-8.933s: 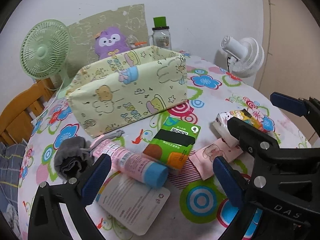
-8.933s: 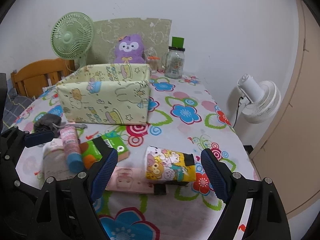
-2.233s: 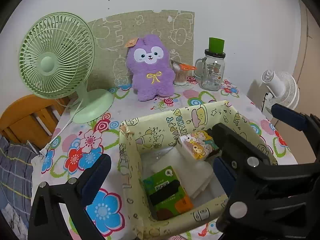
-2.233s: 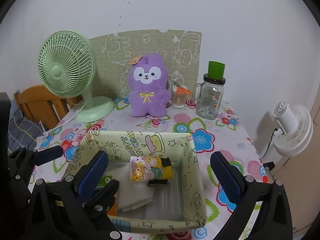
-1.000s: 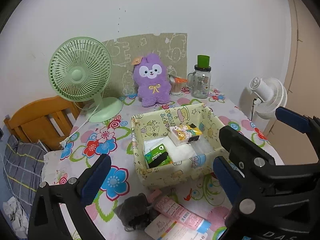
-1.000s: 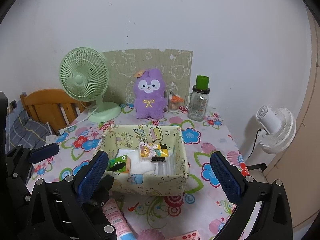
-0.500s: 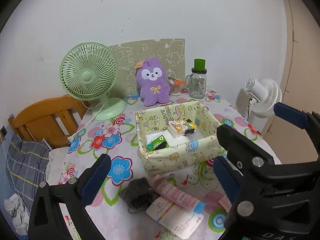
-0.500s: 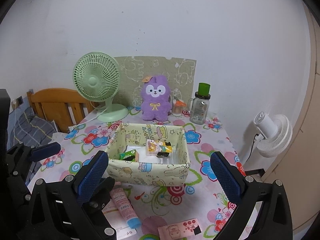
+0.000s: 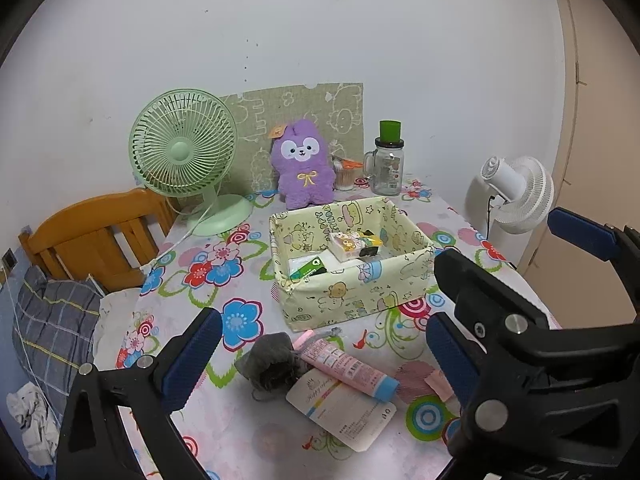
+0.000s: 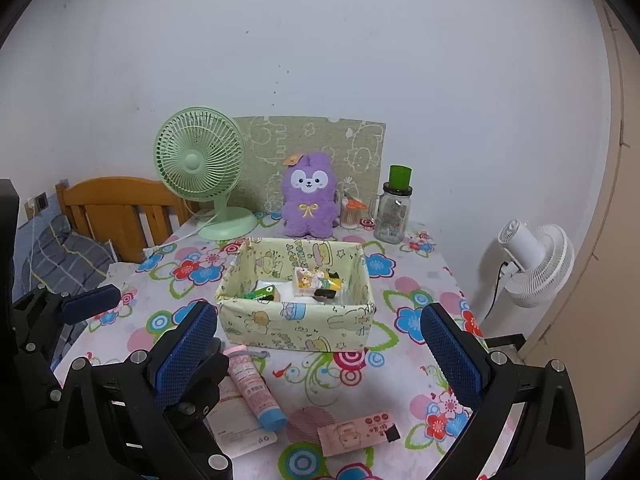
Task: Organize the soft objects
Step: 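Lift both grippers out of the box toward the grey pouch and pink tube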
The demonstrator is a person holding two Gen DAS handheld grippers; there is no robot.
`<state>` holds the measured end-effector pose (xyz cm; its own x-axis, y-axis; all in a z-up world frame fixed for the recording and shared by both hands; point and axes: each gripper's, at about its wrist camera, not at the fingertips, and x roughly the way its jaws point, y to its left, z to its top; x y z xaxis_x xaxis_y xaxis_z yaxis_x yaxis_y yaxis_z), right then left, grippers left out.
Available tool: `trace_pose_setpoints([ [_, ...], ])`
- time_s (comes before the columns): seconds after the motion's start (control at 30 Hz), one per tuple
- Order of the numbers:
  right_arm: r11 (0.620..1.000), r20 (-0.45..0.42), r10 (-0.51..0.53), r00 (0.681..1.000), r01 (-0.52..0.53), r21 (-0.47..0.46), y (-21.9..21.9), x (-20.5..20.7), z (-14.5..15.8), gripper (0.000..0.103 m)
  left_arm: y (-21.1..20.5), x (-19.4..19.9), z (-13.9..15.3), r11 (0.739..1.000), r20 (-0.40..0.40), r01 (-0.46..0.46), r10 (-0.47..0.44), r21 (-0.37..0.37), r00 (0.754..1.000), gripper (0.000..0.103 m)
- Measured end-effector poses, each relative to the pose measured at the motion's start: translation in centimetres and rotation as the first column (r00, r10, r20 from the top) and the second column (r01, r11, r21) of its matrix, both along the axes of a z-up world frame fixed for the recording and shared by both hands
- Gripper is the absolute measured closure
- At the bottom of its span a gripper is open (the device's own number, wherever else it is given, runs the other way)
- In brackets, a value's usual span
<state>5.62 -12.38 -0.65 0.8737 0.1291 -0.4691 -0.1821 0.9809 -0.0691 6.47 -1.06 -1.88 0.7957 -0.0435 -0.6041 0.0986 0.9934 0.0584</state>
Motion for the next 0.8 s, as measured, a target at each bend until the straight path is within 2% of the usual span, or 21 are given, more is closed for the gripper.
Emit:
trace_pose_setpoints([
  [0.3,1.0,-0.015,-0.006,1.0,0.006,0.014,-0.3,-0.7,-1.3,0.001,-0.3,-0.9,-0.9,1.0,0.001,0.014,-0.014,0.001,1.0,0.001],
  [0.8,1.0,-0.048,0.006,0.999,-0.005,0.028,0.2,-0.3,-4.9,0.003,0.2,-0.7,-4.3,1.0,-0.016,0.03,-0.03,-0.009,0.999,0.003],
])
